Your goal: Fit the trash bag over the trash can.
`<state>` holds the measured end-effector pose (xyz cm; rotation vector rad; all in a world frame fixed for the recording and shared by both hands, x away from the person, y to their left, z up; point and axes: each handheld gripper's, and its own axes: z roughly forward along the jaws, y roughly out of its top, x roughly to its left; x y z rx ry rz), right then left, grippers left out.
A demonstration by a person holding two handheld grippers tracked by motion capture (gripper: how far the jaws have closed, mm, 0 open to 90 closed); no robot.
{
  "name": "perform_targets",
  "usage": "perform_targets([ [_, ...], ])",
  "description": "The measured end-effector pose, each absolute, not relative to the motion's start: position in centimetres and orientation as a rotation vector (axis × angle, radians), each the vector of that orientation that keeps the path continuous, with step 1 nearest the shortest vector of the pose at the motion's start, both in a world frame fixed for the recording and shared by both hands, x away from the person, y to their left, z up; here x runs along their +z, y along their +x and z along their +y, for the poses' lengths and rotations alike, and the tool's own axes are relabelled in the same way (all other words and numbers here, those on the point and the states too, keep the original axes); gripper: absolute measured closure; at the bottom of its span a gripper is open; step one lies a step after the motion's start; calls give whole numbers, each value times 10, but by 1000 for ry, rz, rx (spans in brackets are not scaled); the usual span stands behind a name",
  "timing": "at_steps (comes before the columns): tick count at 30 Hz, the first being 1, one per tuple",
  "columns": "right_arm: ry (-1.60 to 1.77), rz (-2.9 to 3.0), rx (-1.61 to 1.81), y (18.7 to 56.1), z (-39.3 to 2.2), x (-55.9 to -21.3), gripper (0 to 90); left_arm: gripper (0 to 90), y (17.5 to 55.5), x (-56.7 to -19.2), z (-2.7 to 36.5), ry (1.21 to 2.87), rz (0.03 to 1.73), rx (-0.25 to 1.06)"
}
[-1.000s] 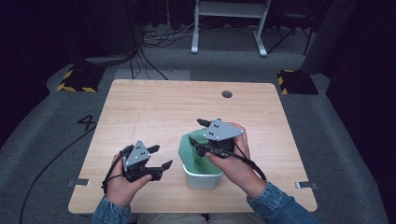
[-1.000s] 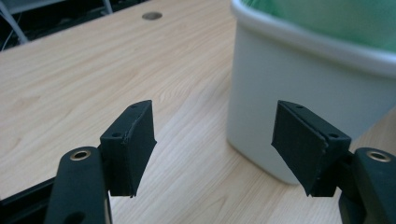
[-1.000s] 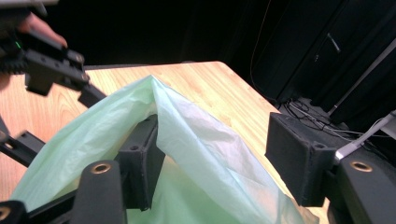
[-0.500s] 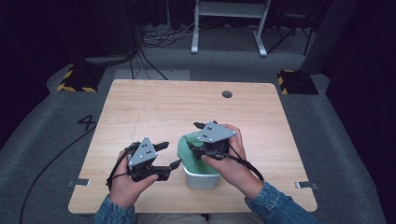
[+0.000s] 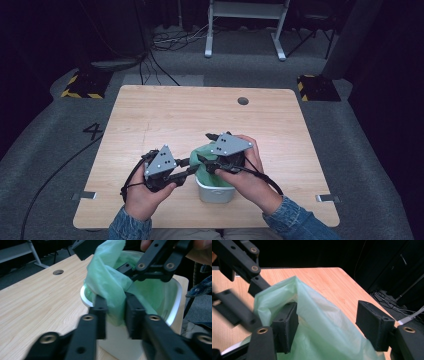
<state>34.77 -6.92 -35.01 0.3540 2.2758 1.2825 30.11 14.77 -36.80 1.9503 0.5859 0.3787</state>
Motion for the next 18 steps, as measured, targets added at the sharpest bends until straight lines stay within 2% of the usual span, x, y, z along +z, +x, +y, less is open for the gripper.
perform_targets([
  [2, 360, 2272, 1295, 347, -72, -349, 351, 858, 302, -368, 149, 1964, 586, 390],
  [4, 367, 2269, 1300, 347, -77, -348, 350, 882, 302, -368, 149, 1965, 590, 396],
  [18, 508, 2239, 1344, 339, -133, -347, 343, 857, 302, -378, 168, 1938, 673, 407],
])
